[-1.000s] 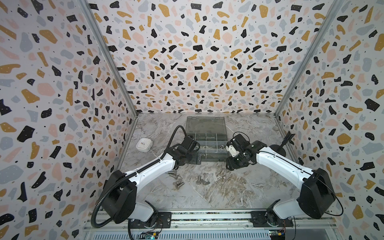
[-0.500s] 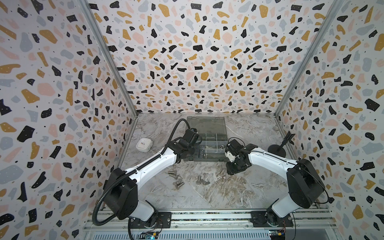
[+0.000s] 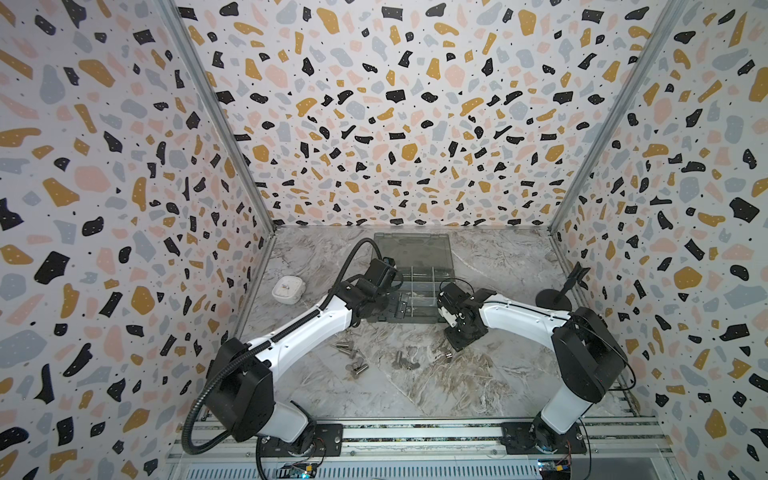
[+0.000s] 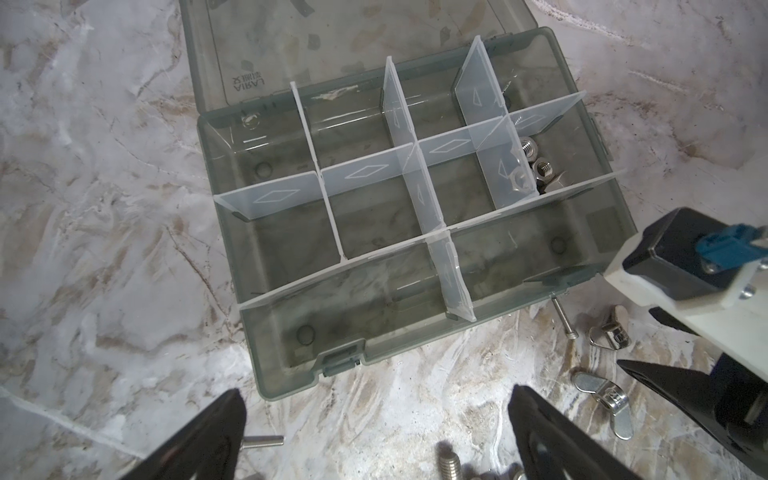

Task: Sort the screws and nuts into containers
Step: 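Lower the right gripper onto a wing nut while the left gripper hovers by the box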

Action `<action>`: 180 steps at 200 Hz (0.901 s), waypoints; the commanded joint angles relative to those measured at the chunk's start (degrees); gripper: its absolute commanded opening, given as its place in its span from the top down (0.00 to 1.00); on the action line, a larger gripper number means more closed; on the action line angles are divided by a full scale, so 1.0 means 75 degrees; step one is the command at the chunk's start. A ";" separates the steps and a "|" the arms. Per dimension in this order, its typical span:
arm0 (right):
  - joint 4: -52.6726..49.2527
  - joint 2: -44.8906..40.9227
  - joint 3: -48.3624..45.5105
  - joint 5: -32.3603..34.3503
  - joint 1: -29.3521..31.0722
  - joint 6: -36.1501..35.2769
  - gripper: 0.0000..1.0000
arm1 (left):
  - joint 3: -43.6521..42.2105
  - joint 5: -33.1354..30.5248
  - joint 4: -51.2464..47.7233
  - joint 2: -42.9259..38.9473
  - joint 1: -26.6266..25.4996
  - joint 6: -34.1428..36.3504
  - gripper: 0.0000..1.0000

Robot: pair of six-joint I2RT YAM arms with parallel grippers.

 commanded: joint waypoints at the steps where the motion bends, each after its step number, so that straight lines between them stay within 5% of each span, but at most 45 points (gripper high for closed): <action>1: -0.0124 0.0136 0.0308 0.0350 0.0058 -0.0206 0.48 | -0.0127 0.0064 0.0019 -0.0233 0.0097 0.0175 0.00; 136: -0.0135 0.0823 0.0768 0.0142 0.0081 -0.0346 0.49 | -0.0079 0.0264 -0.0006 -0.0216 0.0596 0.0504 0.00; 180: -0.0113 0.0785 0.0828 -0.0188 0.0049 -0.0011 0.41 | -0.0039 0.0328 0.0045 -0.0155 0.0666 0.0528 0.01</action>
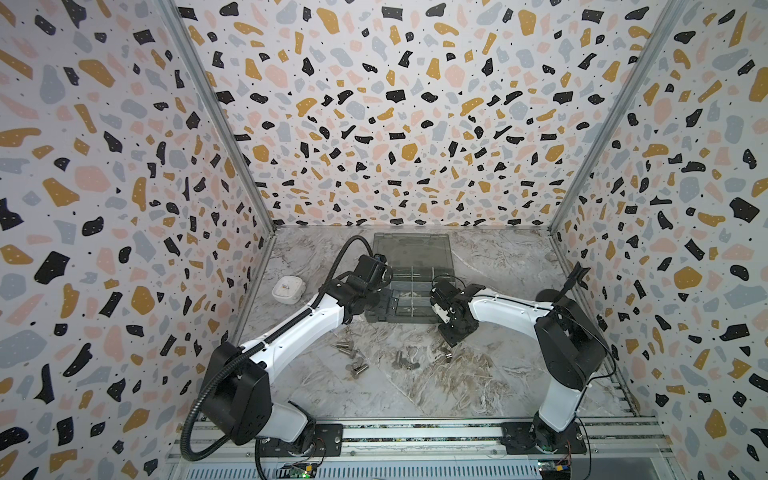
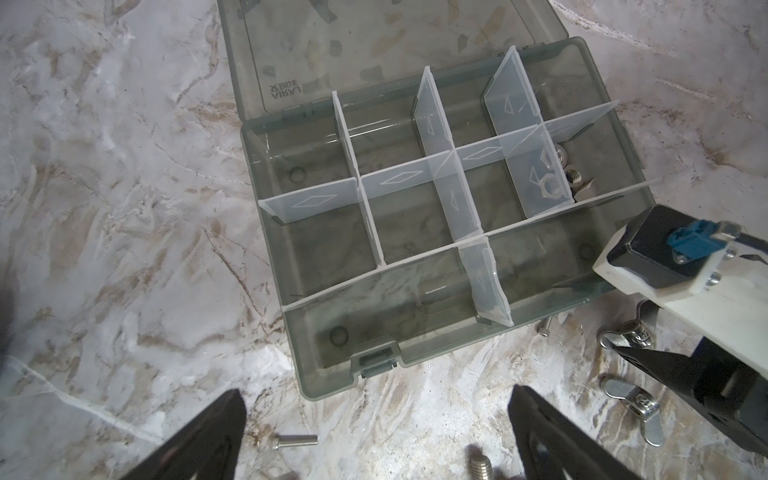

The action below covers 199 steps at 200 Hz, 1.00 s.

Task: Sort the screws and nuts into containers
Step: 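Lower the right gripper onto a wing nut while the left gripper hovers by the box, then close the right gripper on the wing nut beside the box edge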

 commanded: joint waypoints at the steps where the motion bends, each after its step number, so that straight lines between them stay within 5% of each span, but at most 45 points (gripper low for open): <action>1: -0.0109 -0.0002 0.0238 -0.0277 -0.0001 0.0261 0.41 | 0.0052 0.0147 0.0068 -0.0017 0.0063 0.0108 0.00; 107: -0.0053 -0.0344 0.0075 -0.1715 -0.0452 0.1093 0.37 | 0.0099 0.0256 0.0024 0.0028 0.0145 0.0179 0.00; 199: -0.0317 -0.0441 0.0157 -0.1600 -0.0485 0.0980 0.36 | -0.0063 0.0301 0.0106 -0.0084 0.0169 0.0063 0.00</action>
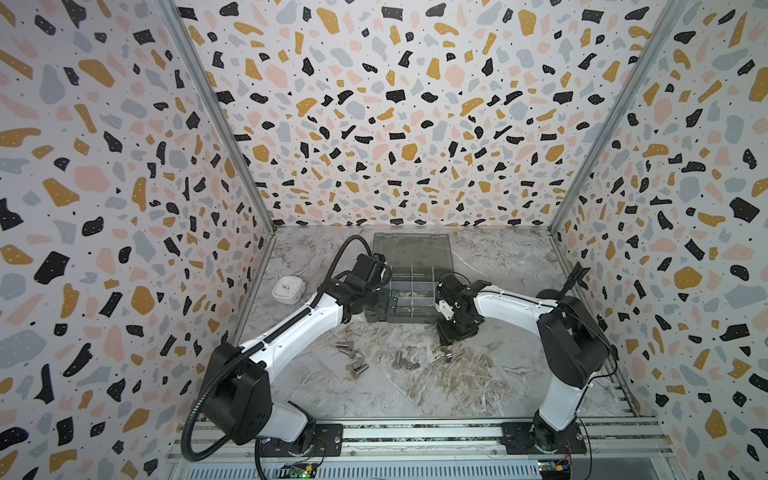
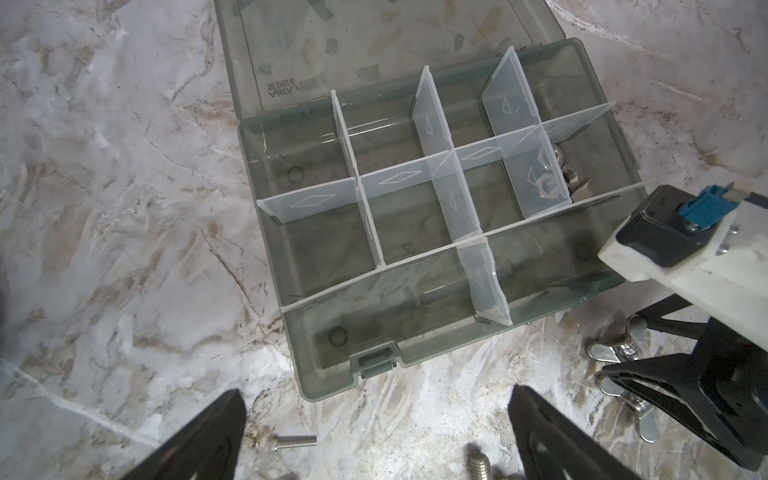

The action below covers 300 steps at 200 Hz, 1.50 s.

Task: Sort the screws and nuts into containers
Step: 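Close the right gripper on the wing nut beside the box edge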

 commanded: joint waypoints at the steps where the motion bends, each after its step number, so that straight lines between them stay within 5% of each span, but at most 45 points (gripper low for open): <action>1: -0.0262 -0.0387 0.0157 0.0140 0.0003 0.0008 0.36 | -0.0064 0.0113 0.0088 -0.0091 0.0061 0.0021 0.00; 93: 0.0218 -0.0472 -0.0290 -0.0378 -0.0154 -0.0068 0.35 | -0.0145 0.0090 0.0078 -0.0196 0.0062 -0.0046 0.00; 150: 0.0858 -0.0769 -0.1000 -0.1220 -0.0637 0.0130 0.44 | -0.0064 0.0057 -0.0040 -0.0179 0.0073 -0.0050 0.00; 300: 0.1190 -0.0503 -0.1286 -0.1416 -0.0828 -0.0111 0.57 | 0.0080 0.0032 -0.0185 -0.0096 0.0073 -0.0319 0.01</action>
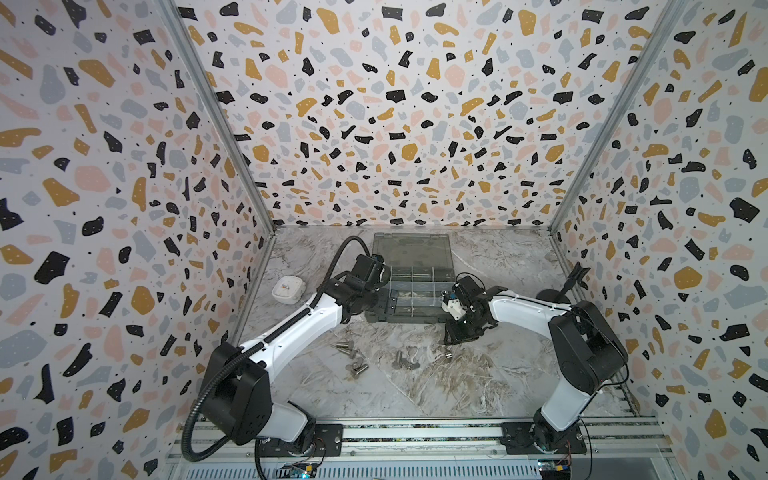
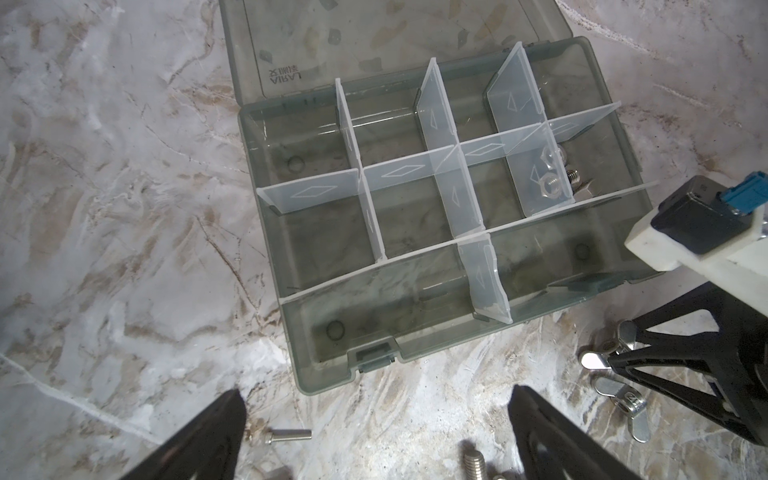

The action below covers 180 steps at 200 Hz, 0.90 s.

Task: Sort the screws and nuts into containers
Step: 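Close the right gripper on the wing nut beside the box edge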

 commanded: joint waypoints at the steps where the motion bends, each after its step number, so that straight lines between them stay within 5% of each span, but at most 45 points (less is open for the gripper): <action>1: -0.0089 0.0030 -0.0140 0.0018 -0.0032 -0.0053 0.57 | 0.0127 -0.0030 -0.0125 -0.0090 0.0035 -0.0074 0.01; 129: 0.0011 0.0525 0.0053 0.0234 0.0469 0.0201 0.63 | -0.0062 -0.0124 -0.0114 -0.0217 0.0035 0.0064 0.00; 180: -0.0471 0.0723 0.0375 0.0746 0.0710 0.0127 0.59 | -0.0201 -0.0121 -0.0021 -0.0296 0.0035 0.0125 0.00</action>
